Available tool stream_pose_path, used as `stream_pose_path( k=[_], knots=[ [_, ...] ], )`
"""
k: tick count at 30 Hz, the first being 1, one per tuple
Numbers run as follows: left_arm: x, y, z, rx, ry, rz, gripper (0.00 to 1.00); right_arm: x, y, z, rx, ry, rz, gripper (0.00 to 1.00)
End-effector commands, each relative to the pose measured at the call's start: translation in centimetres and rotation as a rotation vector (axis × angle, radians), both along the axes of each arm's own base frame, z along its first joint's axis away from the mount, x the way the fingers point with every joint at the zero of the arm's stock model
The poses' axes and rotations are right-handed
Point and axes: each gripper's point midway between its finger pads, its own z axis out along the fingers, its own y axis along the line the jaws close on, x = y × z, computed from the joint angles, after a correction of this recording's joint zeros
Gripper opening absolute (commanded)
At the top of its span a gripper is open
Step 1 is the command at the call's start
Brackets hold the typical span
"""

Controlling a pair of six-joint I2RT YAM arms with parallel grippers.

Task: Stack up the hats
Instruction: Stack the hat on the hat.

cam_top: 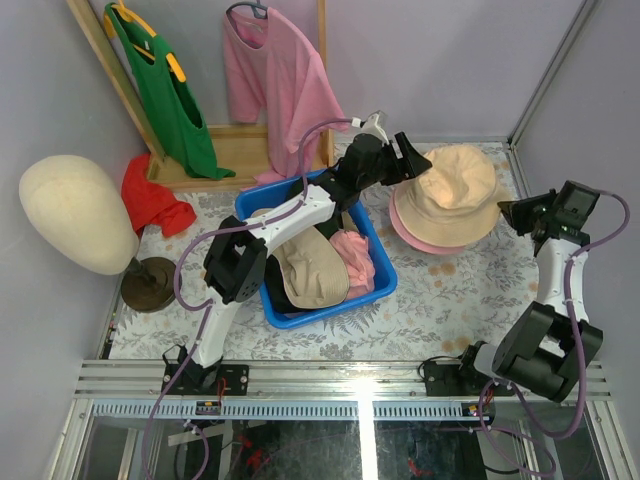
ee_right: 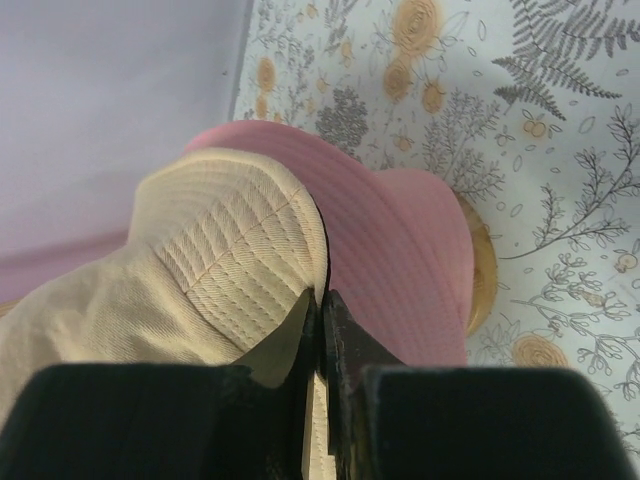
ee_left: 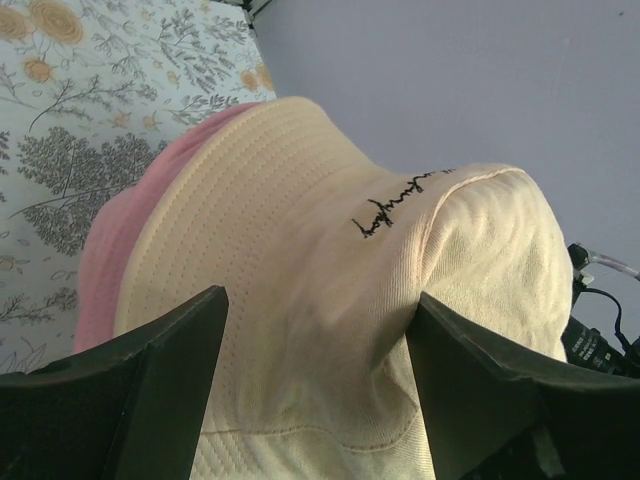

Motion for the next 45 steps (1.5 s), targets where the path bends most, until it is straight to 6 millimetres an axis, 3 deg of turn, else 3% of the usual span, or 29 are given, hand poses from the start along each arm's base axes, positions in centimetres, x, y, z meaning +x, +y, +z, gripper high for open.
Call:
stream_pose_path(
  k=[1, 9, 15, 19, 22, 29, 45],
  knots=[
    [0.3, 0.6, -2.6, 0.055, 0.069, 0.033, 0.69, -0.6, 0.0, -2.1, -0.020, 0.056, 0.013, 0.02],
    [0.7, 0.6, -4.1, 0.085, 0.120, 0.046, 0.69, -1.3, 0.1, -4.5, -0.019, 0.147, 0.032, 0.00],
    [0.7, 1.1, -4.3, 0.099, 0.133, 0.054, 0.69, -1.6, 0.1, -4.8, -0.033, 0.166, 0.033, 0.00],
    [0.8, 1.8, -3.3, 0.088, 0.125, 0.065, 0.71, -1.6, 0.2, -4.0, -0.041, 0.156, 0.035, 0.03],
    [0.8, 2.3, -2.4, 0.072, 0.111, 0.069, 0.72, -1.5, 0.0, -2.3, -0.068, 0.120, 0.028, 0.07],
    [0.8, 3.6, -0.4, 0.051, 0.087, 0.077, 0.74, -1.0, -0.3, 2.0, -0.121, 0.037, 0.027, 0.35],
    [-0.4, 4.5, 3.8, -0.036, 0.020, 0.033, 0.85, -2.0, -0.2, 2.8, -0.143, 0.032, 0.012, 0.38]
  ],
)
